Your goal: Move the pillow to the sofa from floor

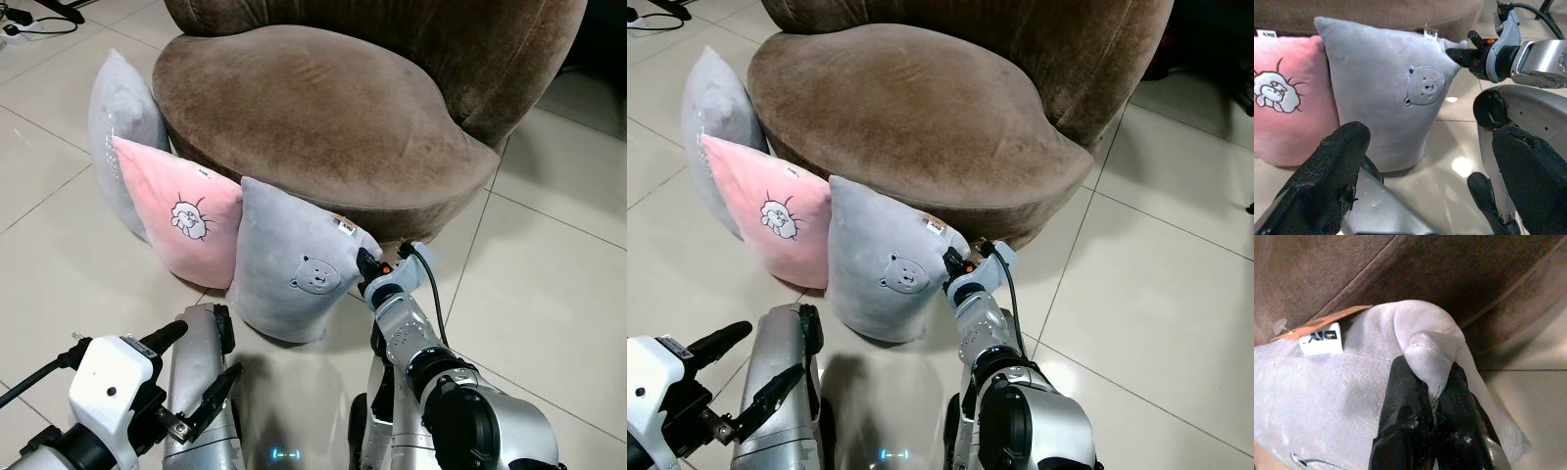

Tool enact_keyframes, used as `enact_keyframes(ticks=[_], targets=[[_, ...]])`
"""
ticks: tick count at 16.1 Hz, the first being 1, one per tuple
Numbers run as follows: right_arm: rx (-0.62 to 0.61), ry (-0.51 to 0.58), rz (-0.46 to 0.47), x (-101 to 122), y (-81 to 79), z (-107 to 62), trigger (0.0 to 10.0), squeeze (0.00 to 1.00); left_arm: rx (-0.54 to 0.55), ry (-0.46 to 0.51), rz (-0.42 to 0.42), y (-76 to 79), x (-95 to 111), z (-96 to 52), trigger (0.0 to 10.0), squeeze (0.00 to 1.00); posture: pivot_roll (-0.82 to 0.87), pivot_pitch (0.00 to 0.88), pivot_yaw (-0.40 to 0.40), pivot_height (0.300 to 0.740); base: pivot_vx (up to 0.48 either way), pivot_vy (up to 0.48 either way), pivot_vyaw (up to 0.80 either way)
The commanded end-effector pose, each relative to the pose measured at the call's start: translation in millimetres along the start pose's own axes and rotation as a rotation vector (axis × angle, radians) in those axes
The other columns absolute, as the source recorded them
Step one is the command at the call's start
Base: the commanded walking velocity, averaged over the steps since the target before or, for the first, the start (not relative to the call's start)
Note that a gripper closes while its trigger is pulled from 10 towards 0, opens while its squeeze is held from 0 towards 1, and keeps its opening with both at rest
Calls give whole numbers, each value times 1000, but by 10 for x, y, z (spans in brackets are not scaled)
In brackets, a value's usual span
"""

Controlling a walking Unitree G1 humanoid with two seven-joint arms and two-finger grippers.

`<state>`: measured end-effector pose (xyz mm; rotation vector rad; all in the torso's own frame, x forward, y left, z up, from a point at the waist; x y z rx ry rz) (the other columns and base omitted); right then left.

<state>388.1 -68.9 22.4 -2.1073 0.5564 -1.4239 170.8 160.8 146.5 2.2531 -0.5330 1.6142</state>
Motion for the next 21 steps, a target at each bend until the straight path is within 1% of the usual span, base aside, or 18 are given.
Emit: enact_keyframes(ticks=[1,2,5,6,7,8,9,10,11,13,14,15,16,17,18,19,20,21], targets=[[151,-112,46,-452,-655,-18,0,0,3,-6,-4,-4,-35,8,10000,0,217,145,-90,426,0,0,0],[169,-115,48,-448,-683,-17,0,0,8,-5,-5,-20,-49,21,10000,0,205,127,-97,426,0,0,0],[277,-22,132,-115,-852,42,0,0,101,40,12,-230,-60,114,10000,0,154,35,-111,426,0,0,0],[336,40,145,116,-949,65,0,0,164,83,46,-362,-8,165,10000,0,133,0,-113,426,0,0,0],[402,98,133,337,-1073,63,0,0,228,139,71,-499,86,211,10000,0,110,0,-108,426,0,0,0],[447,136,127,479,-1164,42,0,0,259,174,66,-572,149,237,10000,0,97,0,-104,426,0,0,0],[523,201,121,721,-1312,-40,0,0,295,223,57,-662,231,282,10000,0,67,0,-89,426,0,0,0],[579,261,108,944,-1404,-172,0,0,331,257,45,-729,257,351,10000,0,44,0,-82,426,0,0,0],[586,277,103,1001,-1419,-210,0,0,332,264,43,-734,262,378,10000,0,35,0,-78,426,0,0,0],[607,370,82,1289,-1410,-457,0,0,365,314,22,-769,310,544,10000,0,-11,0,-41,426,0,0,0],[607,418,48,1440,-1386,-595,0,0,365,349,21,-769,392,683,10000,0,-26,0,-20,426,0,0,0],[606,438,38,1515,-1387,-662,0,0,366,358,34,-797,438,771,10000,0,-28,0,-16,426,0,0,0],[596,464,21,1599,-1388,-713,0,0,377,373,51,-822,503,807,10000,0,-35,0,-5,426,0,0,0],[557,504,-25,1741,-1363,-811,0,0,393,399,72,-840,619,861,10000,0,-34,0,-1,426,0,0,0],[492,508,-118,1814,-1325,-830,10000,0,404,426,93,-847,726,902,10000,0,-34,0,5,426,0,0,0],[487,542,-184,1898,-1313,-970,10000,0,422,456,84,-833,823,897,10000,0,-35,0,8,426,0,0,0],[465,534,-217,1893,-1293,-981,10000,0,426,463,79,-829,844,896,10000,0,-37,0,9,426,0,0,0],[435,521,-305,1860,-1295,-1004,10000,0,441,467,95,-832,890,911,10000,0,-28,0,4,436,0,0,0]])
Point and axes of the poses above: a point about 5 cm out from each wrist's last joint towards the gripper, its own z axis pointing out of the wrist towards the gripper, its own x axis along the axis of the wrist's last joint, y = z × x, the point moved 6 cm from there along z, pointing out of the wrist towards the gripper, and after that the axes turned 7 degrees about -z, right-handed, at the moved point
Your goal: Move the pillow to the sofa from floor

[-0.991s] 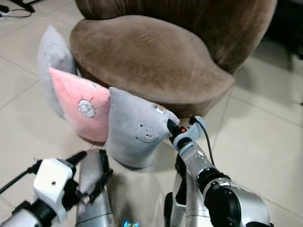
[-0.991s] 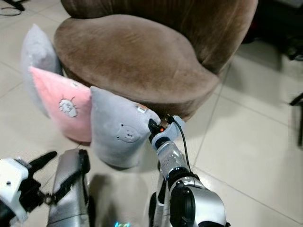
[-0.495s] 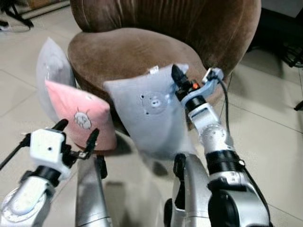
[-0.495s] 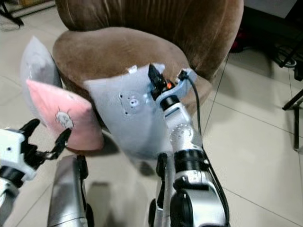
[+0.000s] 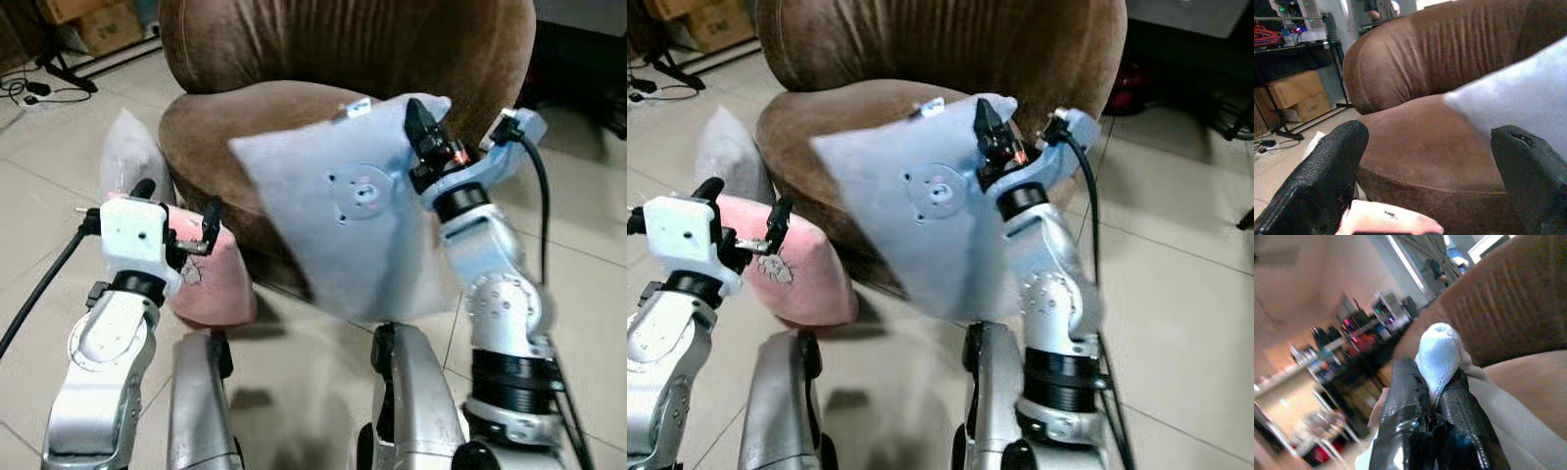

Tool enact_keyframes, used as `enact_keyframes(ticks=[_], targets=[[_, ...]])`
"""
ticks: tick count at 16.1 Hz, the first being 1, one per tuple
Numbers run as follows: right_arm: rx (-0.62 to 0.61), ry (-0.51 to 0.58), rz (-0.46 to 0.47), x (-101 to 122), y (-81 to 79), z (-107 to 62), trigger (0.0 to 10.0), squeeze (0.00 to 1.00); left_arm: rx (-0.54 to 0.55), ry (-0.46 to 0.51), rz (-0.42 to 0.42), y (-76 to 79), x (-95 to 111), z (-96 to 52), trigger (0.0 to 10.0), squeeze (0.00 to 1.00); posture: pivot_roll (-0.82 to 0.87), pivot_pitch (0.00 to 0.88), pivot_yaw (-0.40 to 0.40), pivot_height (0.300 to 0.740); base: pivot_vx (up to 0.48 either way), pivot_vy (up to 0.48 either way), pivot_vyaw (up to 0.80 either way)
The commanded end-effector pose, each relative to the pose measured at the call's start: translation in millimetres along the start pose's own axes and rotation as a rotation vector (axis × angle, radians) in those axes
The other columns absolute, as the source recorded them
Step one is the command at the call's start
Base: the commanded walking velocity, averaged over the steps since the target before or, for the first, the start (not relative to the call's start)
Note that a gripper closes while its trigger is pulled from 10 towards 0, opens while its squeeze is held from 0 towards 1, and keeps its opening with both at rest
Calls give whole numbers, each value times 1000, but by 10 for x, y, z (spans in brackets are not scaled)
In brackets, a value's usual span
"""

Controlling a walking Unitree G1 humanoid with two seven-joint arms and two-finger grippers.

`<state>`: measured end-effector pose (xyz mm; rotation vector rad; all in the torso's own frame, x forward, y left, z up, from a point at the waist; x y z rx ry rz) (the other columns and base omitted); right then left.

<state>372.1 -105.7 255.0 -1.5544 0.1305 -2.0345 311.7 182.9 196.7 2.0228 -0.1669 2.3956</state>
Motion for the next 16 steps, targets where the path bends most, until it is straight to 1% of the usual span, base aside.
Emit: enact_keyframes(ticks=[1,2,3,5,6,7,8,9,10,12,13,14,16], targets=[[34,22,-40,89,-132,-3,10000,0,7,5,20,7,30,26,10000,0,-26,0,2,441,0,0,0],[-10,-2,-12,-15,-130,5,10000,0,32,-24,108,-72,-31,50,10000,0,-15,0,-12,456,0,0,0],[-22,-18,-4,-58,-144,19,10000,0,46,-37,147,-118,-46,43,10000,0,-12,0,-16,466,0,0,0],[-18,-29,-8,-70,-182,19,10000,0,58,-33,132,-132,-46,40,10000,0,-30,0,6,486,0,0,0],[-47,-45,-85,-87,-128,-16,10000,0,63,-43,125,-111,-97,62,10000,0,-33,0,10,496,0,0,0],[-55,-52,-97,-108,-106,-33,10000,0,57,-45,128,-85,-109,71,10000,0,-20,0,6,501,0,0,0],[-85,-67,-78,-164,-60,-55,10000,0,55,-39,129,-65,-78,59,10000,0,-1,0,-22,516,0,0,0],[-94,-72,-42,-174,-64,-45,10000,0,75,-37,120,-92,-56,36,10000,0,6,0,-27,526,0,0,0],[-84,-72,-20,-168,-96,-29,10000,0,92,-49,128,-125,-96,15,10000,0,4,0,-27,536,0,0,0],[-68,-79,-29,-166,-113,-32,10000,0,79,-52,132,-93,-116,11,10000,0,3,0,-27,551,0,0,0],[-66,-67,-29,-122,-95,-36,10000,0,69,-42,138,-62,-83,30,10000,0,9,0,-23,566,0,0,0],[-79,-60,-38,-112,-64,-26,10000,0,72,-38,135,-64,-69,52,10000,0,6,0,-18,576,0,0,0],[-96,-56,-43,-126,-29,-32,10000,0,57,-40,136,-36,-99,74,10000,0,-8,0,-4,596,0,0,0]])
Point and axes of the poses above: a point about 5 cm out from each wrist's last joint towards the gripper, its own z axis pointing out of the wrist towards the gripper, its own x axis along the axis of the wrist's last joint, y = z × x, the point moved 6 cm from there along z, pointing out of the wrist towards the gripper, and after that the axes turned 7 degrees about -z, right-handed, at the moved point
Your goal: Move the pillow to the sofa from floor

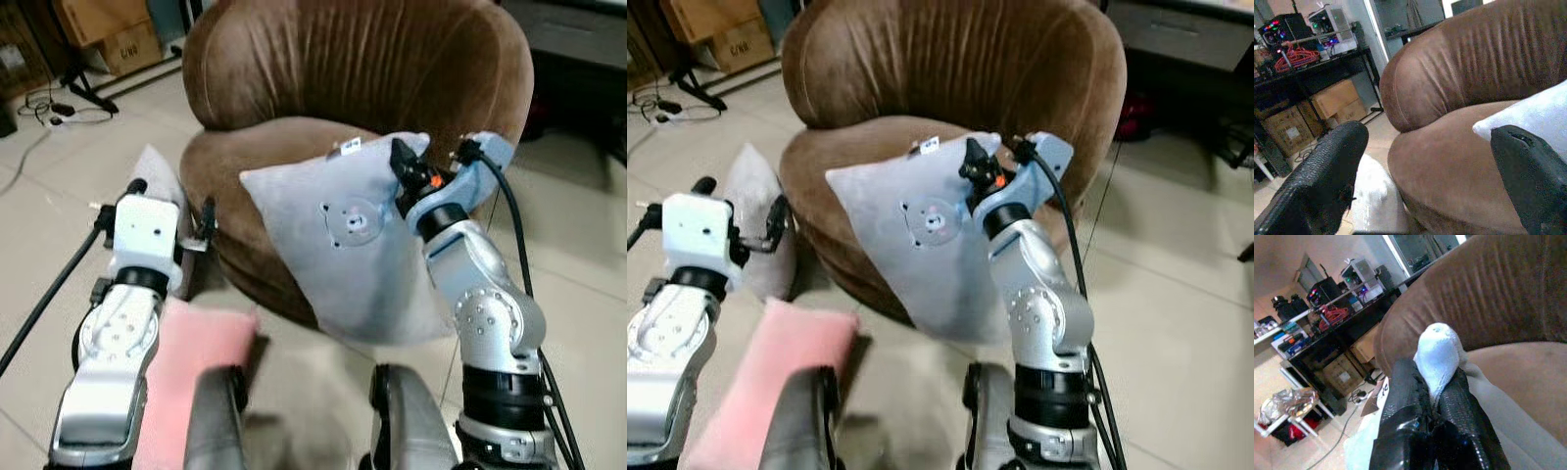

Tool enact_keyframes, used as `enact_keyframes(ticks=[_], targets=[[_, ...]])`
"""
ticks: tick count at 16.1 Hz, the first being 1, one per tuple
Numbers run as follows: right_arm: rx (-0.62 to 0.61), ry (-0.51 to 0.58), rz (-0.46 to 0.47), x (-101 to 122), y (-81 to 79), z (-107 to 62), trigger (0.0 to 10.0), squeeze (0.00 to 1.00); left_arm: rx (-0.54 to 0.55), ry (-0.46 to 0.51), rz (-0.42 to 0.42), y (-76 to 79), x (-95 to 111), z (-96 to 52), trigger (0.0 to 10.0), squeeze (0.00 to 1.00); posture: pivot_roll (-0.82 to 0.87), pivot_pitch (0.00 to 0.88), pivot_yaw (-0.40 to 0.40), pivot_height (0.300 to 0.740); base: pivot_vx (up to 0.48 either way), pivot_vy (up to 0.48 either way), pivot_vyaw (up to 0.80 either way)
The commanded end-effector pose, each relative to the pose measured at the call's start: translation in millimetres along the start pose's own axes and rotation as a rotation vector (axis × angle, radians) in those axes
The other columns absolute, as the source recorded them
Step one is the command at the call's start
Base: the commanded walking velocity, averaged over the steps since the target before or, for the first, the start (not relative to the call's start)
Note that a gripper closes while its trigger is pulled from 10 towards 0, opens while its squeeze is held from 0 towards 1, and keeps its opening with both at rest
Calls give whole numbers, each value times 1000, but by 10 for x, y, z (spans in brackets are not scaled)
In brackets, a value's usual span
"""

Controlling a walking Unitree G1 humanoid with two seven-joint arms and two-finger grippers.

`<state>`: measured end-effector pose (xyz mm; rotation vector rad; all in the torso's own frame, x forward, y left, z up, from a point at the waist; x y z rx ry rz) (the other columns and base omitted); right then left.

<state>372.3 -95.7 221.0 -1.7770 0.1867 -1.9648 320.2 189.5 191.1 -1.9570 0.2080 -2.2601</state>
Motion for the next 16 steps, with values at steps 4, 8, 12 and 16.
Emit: enact_keyframes(ticks=[4,8,12,16], targets=[[-3,92,-14,244,-33,-7,10000,0,-20,3,12,42,-10,74,10000,0,-9,0,-11,631,0,0,0],[-8,62,-93,168,32,30,10000,0,14,2,19,-23,-54,11,10000,0,-1,0,-34,666,0,0,0],[-29,67,-56,164,155,11,10000,0,-26,20,29,109,-24,54,10000,0,-1,0,-6,701,0,0,0],[-66,84,-33,162,193,16,10000,0,-27,32,62,26,33,103,10000,0,-1,0,10,740,0,0,0]])
Point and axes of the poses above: a point about 5 cm out from each wrist's last joint towards the gripper, its own z axis pointing out of the wrist towards the gripper, its own x axis along the axis of the wrist's last joint, y = z × x, the point moved 6 cm from there along z, pointing out of the wrist towards the gripper, and after that the axes turned 7 degrees about -z, right-handed, at the moved point
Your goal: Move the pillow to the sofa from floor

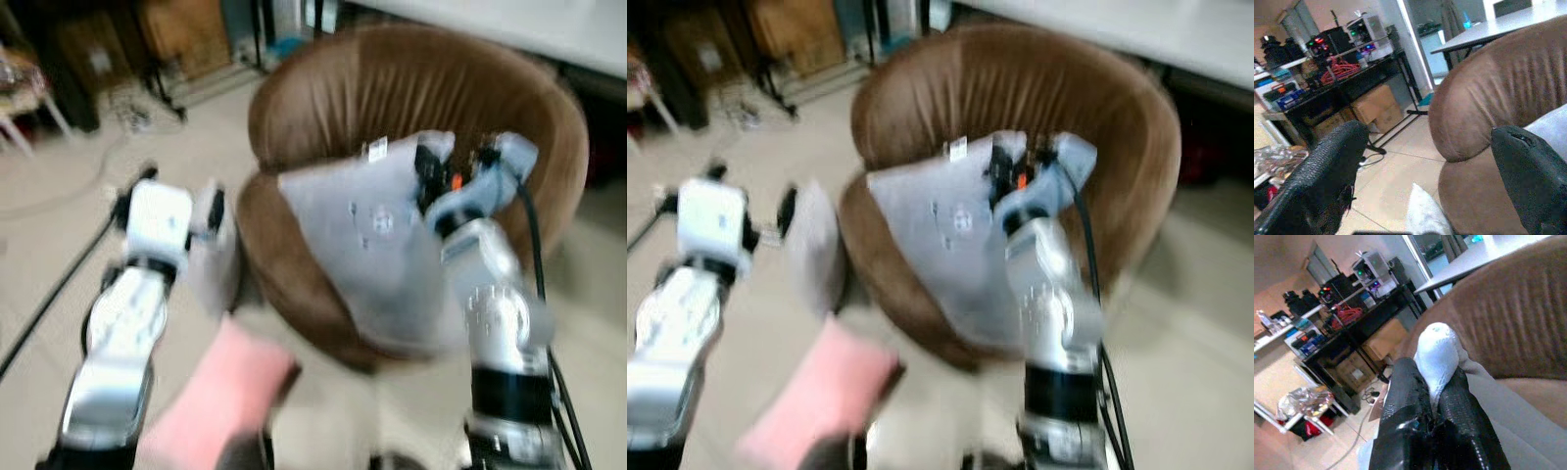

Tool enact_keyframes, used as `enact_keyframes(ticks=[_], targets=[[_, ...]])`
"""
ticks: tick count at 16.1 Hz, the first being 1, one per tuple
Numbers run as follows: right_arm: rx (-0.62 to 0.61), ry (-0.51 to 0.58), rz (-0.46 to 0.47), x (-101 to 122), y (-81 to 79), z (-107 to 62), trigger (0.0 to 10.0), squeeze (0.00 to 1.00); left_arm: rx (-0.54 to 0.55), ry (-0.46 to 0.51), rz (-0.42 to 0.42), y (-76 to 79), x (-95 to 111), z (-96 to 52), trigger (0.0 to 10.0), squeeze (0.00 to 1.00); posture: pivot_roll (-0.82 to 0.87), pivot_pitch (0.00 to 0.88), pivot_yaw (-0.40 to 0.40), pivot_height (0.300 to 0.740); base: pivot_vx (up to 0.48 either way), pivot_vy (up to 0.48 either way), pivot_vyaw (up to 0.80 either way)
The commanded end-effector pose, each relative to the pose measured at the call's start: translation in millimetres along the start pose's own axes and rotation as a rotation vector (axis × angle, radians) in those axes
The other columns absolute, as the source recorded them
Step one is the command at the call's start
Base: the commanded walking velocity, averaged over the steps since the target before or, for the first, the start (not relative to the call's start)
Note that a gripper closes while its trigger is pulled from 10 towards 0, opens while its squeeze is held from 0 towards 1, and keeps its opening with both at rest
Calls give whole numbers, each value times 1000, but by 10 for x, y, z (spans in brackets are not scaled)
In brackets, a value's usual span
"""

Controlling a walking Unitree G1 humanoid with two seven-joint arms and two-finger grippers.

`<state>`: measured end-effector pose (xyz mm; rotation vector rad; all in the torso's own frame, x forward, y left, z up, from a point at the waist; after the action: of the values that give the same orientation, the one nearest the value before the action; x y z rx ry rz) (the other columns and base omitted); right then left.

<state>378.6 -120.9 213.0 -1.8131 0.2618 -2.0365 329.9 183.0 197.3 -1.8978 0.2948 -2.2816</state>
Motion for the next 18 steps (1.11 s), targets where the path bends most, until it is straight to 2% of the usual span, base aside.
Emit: enact_keyframes(ticks=[1,6,8,11,15,18], targets=[[25,50,-3,116,-99,-3,10000,0,1,-23,0,-27,-62,-37,10000,0,-15,0,26,740,0,0,0],[-9,55,-10,103,-4,-70,10000,0,-47,-37,-21,114,-117,4,10000,0,-52,0,65,740,0,0,0],[0,31,-49,37,0,-88,10000,0,-32,-45,-49,88,-170,-19,10000,0,-54,0,62,740,0,0,0],[14,-59,-194,-218,83,-189,10000,0,-2,-74,-34,-20,-311,-120,10000,0,-48,0,40,740,0,0,0],[12,-79,-223,-298,143,-245,10000,0,4,-95,-50,-25,-386,-197,10000,0,-49,0,39,740,0,0,0],[38,-73,-265,-343,64,-237,10000,0,-17,-66,-49,19,-336,-209,10000,0,-29,0,19,740,0,0,0]])
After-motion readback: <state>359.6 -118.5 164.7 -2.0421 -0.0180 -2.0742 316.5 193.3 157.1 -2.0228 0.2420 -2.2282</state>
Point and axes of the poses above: a point about 5 cm out from each wrist's last joint towards the gripper, its own z axis pointing out of the wrist towards the gripper, its own x axis along the axis of the wrist's last joint, y = z × x, the point moved 6 cm from there along z, pointing out of the wrist towards the gripper, and after that the axes turned 7 degrees about -z, right-handed, at the moved point
